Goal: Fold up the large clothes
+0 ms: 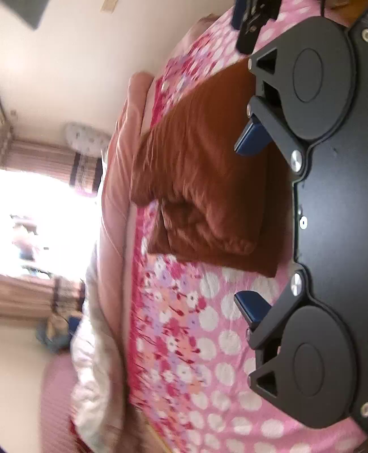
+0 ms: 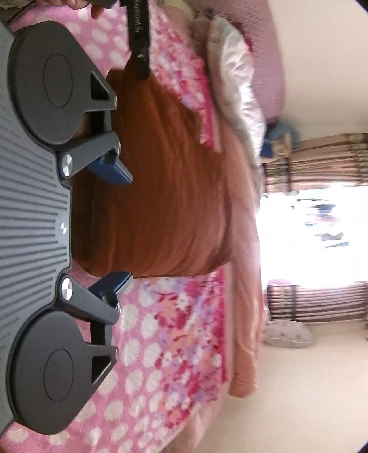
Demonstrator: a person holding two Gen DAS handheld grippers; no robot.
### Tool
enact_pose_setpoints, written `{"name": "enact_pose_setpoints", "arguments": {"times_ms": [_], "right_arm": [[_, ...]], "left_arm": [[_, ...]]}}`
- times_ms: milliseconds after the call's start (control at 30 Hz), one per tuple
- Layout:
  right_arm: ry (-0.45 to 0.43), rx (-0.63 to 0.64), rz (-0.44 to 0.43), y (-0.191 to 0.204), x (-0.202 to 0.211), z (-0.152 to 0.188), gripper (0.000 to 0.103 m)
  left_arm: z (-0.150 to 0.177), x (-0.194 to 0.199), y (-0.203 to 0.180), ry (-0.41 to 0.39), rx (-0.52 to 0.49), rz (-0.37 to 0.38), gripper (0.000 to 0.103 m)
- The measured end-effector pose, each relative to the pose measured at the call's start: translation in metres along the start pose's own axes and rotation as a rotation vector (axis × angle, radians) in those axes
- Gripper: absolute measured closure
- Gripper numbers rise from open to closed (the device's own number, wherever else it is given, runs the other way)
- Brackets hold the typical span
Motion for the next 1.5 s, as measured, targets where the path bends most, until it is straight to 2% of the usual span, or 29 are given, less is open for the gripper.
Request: {"name": "enact_pose_setpoints", "arguments": {"times_ms": [133,267,400,533,700,967,1267,1500], "right_arm": [[-0.005,0.011,-0.017,0.015,0.022,0.008,0.013],[-0.005,-0.017,-0.037,0.025,0.039,0.018,0.003],[-0.011,-0.032,-0.034,0.036,0.056,0.026,0.002],[-0.007,-0.034,-0.02,0.047,0.073,0.029,0.001],[-0.045,-0.018,0.004,0.063,0.106,0.026,0.001],[-0.107,0.032,0.028,0.086,0.159,0.028,0.001],[-0.114,0.005,0.033,0.092,0.176,0.046,0.001],[-0.156,0.03,0.062,0.097,0.186,0.047,0.001]], "left_arm": [[0.012,0.036,0.002,-0.038,0.021,-0.009,0.0],[0.024,0.058,0.013,-0.029,0.072,-0.036,0.0],[0.04,0.083,0.017,-0.022,0.057,-0.091,0.0],[0.047,0.109,0.016,-0.03,0.018,-0.086,0.0],[0.048,0.152,0.02,-0.094,0.014,-0.078,0.0],[0.047,0.216,0.026,-0.233,0.007,-0.135,0.0],[0.057,0.221,0.023,-0.208,-0.023,-0.148,0.0],[0.062,0.215,0.028,-0.17,0.001,-0.15,0.0]]}}
Point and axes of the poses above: each gripper's, at about its wrist camera, not at the fingertips, and x roughly against the way its jaws point, y to its left, z to its underside, the point moved 5 cm from there along -x, roughly the way its jaws point, and after that the axes turned 10 degrees about -z, right-handed, at the moved point
